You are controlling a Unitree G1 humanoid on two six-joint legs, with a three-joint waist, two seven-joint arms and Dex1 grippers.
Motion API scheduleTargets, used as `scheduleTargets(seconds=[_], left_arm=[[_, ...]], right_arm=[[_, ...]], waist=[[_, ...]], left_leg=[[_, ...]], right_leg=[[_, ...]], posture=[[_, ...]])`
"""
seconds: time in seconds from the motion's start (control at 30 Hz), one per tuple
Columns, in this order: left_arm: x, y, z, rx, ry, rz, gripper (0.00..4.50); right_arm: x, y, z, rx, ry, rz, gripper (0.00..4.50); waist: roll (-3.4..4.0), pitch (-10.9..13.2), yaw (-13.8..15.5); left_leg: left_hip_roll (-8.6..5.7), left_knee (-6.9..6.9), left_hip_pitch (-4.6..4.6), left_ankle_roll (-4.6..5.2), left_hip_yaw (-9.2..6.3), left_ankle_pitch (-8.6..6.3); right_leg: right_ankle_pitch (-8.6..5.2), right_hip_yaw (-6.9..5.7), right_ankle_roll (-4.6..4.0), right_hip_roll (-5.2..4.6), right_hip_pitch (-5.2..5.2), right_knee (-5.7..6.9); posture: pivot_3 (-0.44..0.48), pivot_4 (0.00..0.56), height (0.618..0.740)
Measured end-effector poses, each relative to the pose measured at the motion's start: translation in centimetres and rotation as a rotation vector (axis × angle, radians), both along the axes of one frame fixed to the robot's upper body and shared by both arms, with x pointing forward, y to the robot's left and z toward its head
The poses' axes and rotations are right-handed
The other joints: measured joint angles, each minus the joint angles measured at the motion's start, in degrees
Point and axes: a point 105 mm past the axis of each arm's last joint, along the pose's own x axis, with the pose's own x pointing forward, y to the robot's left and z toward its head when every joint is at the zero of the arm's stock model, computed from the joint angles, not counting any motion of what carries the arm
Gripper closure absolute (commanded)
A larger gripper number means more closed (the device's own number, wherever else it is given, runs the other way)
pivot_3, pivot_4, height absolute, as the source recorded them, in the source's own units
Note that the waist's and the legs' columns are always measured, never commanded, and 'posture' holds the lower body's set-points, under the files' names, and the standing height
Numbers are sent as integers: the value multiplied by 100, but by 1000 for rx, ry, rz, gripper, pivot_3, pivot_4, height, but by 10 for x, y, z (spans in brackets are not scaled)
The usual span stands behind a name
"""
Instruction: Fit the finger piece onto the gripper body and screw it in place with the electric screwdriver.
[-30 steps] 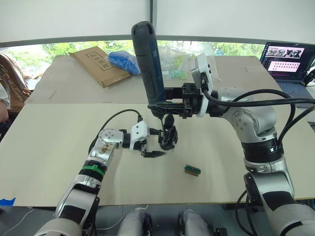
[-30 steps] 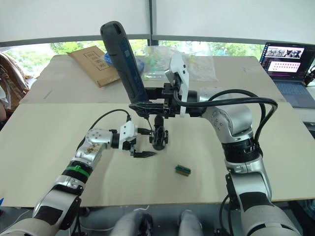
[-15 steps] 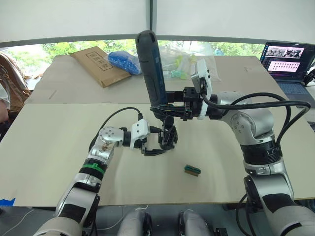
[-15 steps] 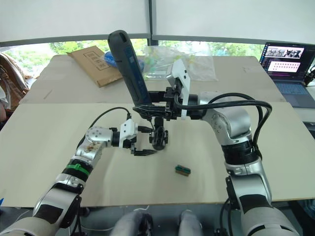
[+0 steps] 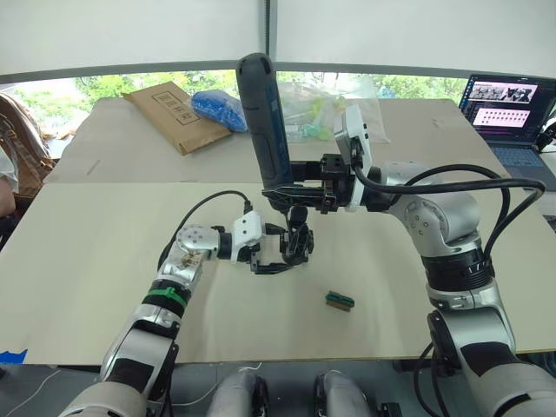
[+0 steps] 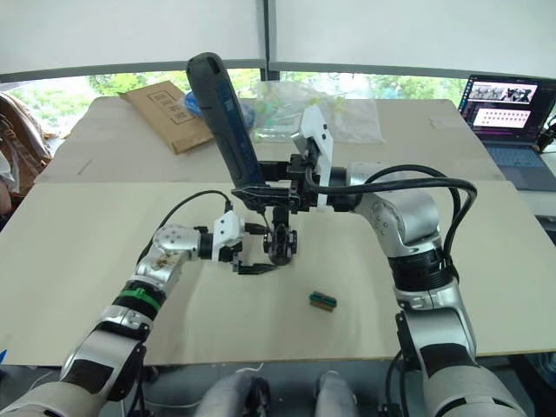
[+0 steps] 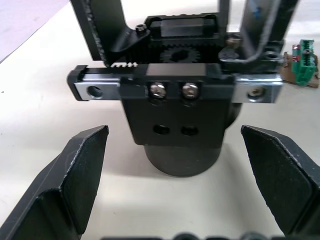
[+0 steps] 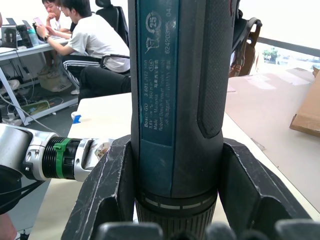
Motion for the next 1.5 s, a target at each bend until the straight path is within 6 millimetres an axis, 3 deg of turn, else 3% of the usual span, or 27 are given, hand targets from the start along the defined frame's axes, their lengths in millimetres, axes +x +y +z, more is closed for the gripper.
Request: scheduleTargets(seconds=[1.4,1.5], left_arm=[[4,-9,-5,-13,10,11,0],[2,-11,-7,-11,19,-6,1206]], right_arm=[[-2,-1,-3,-6,-7,-11,2587],[-2,-1,-3,-7,-9,-11,2587]], waist=[[0,0,-1],[0,0,-1]], left_leg=[[0,0,0,0,0,0],[0,0,0,0,0,0]], right_leg=[[0,0,0,0,0,0],[0,0,0,0,0,0]], posture=[[0,150,732],[0,150,732]])
